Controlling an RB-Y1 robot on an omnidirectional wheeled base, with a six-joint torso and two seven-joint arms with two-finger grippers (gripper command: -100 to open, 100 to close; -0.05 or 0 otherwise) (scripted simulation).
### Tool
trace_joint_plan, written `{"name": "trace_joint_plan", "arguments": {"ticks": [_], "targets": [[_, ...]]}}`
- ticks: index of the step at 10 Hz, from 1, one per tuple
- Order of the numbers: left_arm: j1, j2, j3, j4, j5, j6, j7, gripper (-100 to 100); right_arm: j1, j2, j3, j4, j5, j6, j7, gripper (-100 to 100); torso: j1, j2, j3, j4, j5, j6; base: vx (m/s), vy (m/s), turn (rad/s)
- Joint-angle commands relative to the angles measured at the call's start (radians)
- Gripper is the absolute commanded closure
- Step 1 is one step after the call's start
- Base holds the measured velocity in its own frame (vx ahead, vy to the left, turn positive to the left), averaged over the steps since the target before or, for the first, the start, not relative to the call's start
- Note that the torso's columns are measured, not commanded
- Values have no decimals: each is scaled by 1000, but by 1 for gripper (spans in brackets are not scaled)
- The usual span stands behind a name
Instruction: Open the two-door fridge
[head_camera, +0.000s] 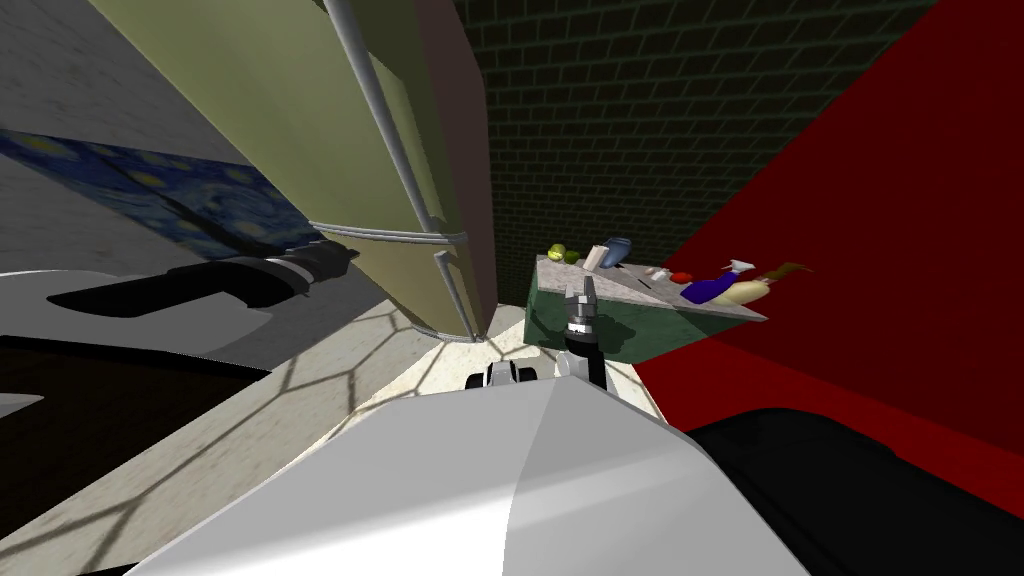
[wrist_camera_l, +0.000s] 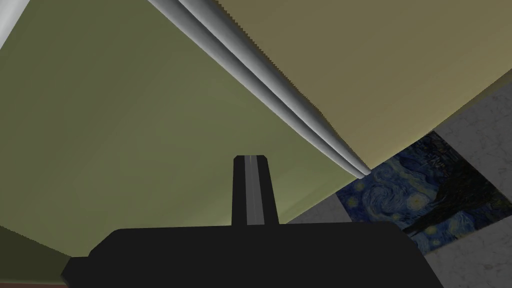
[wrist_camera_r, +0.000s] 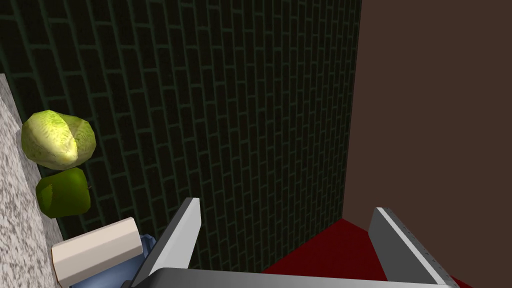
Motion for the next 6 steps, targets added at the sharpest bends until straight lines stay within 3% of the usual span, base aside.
{"name": "trace_joint_plan", "arguments": {"ticks": [1, 2, 4, 5, 6], "targets": [[7, 14, -18, -72, 19, -32, 7, 100, 0, 0, 0, 0, 0, 0, 0, 0, 2, 1, 0, 0, 0, 0, -218, 365, 26], [7, 14, -18, -72, 19, -32, 7, 100, 0, 0, 0, 0, 0, 0, 0, 0, 7, 0, 0, 0, 2, 0, -175, 306, -2], [22, 25, -24, -130, 38, -59, 11, 100, 0, 0, 0, 0, 0, 0, 0, 0, 1, -2, -1, -1, 0, 0, -231, 291, 31], [7, 17, -31, -117, 26, -43, 11, 100, 0, 0, 0, 0, 0, 0, 0, 0, 4, 1, 0, 0, 1, 0, -117, 157, -10], [-2, 28, -23, -109, 27, -21, 12, -100, 0, 0, 0, 0, 0, 0, 0, 0, -4, -6, -3, -1, -1, 0, 83, -87, 2]]}}
